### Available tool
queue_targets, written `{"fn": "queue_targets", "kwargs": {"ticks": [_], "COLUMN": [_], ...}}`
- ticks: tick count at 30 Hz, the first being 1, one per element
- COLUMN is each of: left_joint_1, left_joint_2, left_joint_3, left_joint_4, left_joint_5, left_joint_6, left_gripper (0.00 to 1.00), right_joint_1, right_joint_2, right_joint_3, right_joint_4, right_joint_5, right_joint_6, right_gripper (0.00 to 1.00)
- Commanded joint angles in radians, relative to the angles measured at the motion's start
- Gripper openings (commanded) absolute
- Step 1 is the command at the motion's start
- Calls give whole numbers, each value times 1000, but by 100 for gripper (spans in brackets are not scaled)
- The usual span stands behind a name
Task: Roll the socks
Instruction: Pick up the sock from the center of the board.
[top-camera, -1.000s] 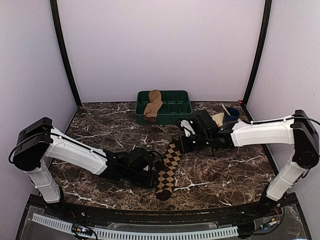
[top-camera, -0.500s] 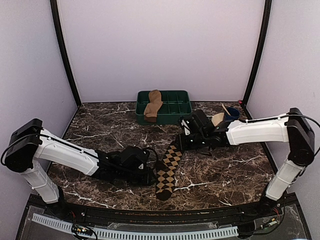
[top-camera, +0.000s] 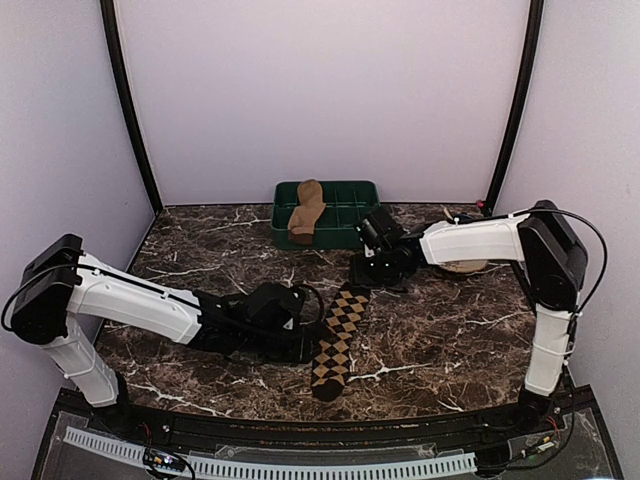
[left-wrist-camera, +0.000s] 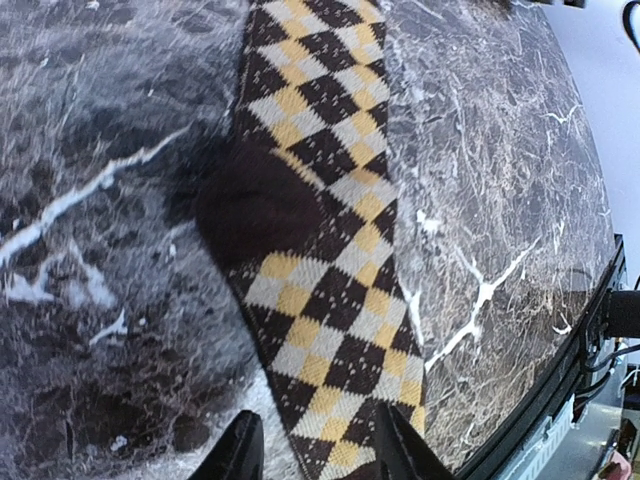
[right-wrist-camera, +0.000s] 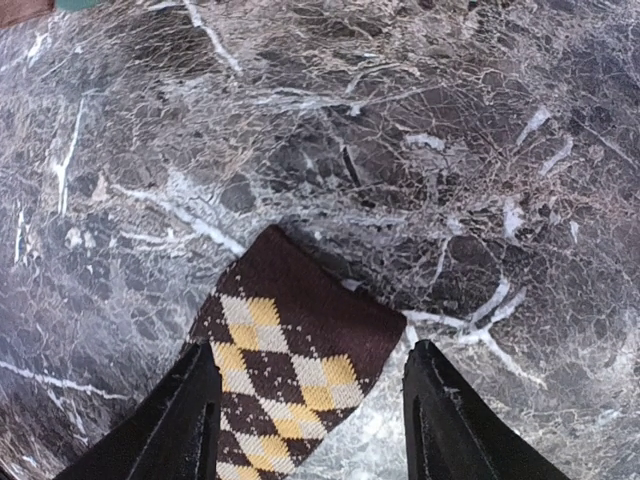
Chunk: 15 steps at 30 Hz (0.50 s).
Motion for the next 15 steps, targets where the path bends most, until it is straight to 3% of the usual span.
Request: {"fn": "queue_targets", "kwargs": {"ticks": [1, 15], "left_joint_1": [1, 53], "left_joint_2": [19, 116], "left_joint_3": [70, 154], "left_joint_4": [-57, -46], "left_joint_5": [-36, -9], "left_joint_6": [72, 124], "left_gripper": [42, 43], "right_joint_1": [-18, -33], "right_joint_2": [47, 114], "right_joint_3": [44, 28], "right_joint_4": [-45, -47], "right_joint_5": [-3, -39], "right_joint_6": [22, 46], "right_gripper": [56, 52]}}
